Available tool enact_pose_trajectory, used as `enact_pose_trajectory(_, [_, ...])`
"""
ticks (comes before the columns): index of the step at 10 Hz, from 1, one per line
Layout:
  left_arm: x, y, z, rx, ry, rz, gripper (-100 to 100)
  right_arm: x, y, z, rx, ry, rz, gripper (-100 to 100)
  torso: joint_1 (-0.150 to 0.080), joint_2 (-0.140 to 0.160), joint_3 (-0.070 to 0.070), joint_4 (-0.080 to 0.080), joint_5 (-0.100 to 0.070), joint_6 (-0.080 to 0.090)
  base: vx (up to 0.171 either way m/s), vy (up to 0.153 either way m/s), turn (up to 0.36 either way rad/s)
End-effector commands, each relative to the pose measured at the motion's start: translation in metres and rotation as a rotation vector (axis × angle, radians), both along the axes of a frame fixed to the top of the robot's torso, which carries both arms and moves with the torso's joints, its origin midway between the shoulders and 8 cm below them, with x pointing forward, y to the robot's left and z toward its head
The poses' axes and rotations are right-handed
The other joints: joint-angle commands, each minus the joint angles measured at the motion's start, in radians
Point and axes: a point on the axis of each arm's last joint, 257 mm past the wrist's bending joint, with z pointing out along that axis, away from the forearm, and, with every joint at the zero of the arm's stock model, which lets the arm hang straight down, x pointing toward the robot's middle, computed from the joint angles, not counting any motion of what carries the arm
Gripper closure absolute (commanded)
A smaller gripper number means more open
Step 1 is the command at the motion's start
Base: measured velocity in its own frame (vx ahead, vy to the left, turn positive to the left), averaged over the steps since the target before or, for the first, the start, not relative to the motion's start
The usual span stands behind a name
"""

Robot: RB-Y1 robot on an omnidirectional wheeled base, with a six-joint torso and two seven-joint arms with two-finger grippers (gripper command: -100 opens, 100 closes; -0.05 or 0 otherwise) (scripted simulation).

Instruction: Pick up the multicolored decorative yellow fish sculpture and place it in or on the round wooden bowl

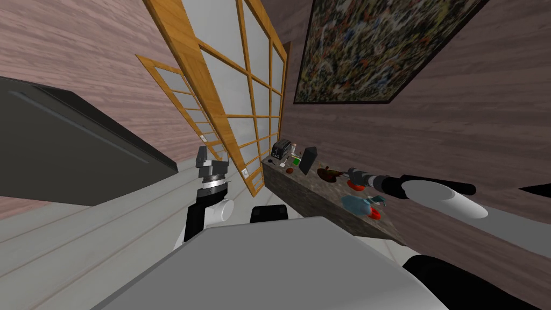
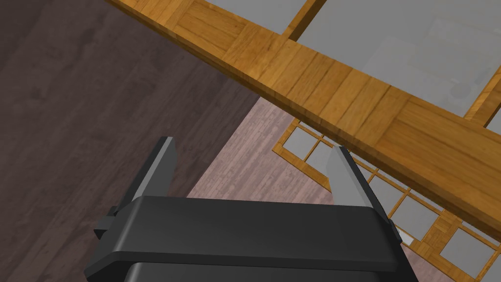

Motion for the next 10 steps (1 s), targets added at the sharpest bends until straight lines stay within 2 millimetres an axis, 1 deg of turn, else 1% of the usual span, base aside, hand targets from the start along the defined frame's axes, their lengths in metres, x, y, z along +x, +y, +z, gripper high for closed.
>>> enact_pose_trajectory(1, [0.0,0.0,0.0,0.0,0.0,0.0,0,0.001,0.017,-0.004,0.021,0.013,0.029,100,0.0,0.0,0.0,0.0,0.0,0.0,0.059,-0.12,0.095])
enact_pose_trajectory(2, [0.0,0.0,0.0,0.0,0.0,0.0,0,0.001,0.026,-0.007,0.032,0.02,0.043,100,0.001,-0.001,0.0,0.0,0.001,0.0,0.071,-0.117,0.065])
enact_pose_trajectory(3, [0.0,0.0,0.0,0.0,0.0,0.0,0,0.0,0.04,-0.012,0.049,0.031,0.065,100,0.002,-0.001,-0.001,0.0,0.001,0.0,0.088,-0.139,0.095])
enact_pose_trajectory(4, [0.0,0.0,0.0,0.0,0.0,0.0,0,-0.002,0.032,-0.009,0.039,0.026,0.051,100,0.001,-0.002,-0.001,0.0,0.001,0.0,0.042,-0.066,0.038])
enact_pose_trajectory(5, [0.0,0.0,0.0,0.0,0.0,0.0,0,-0.002,0.034,-0.009,0.041,0.026,0.055,-100,0.004,0.0,0.0,0.0,0.002,0.001,0.008,-0.011,0.001])
enact_pose_trajectory(9, [0.0,0.0,0.0,0.0,0.0,0.0,0,-0.002,0.034,-0.009,0.041,0.026,0.055,-100,0.01,0.004,0.003,0.002,0.003,0.001,0.001,-0.001,0.0])
enact_pose_trajectory(10, [0.0,0.0,0.0,0.0,0.0,0.0,0,-0.002,0.034,-0.009,0.041,0.026,0.055,0,0.01,0.004,0.003,0.002,0.003,0.001,0.0,0.0,0.0])
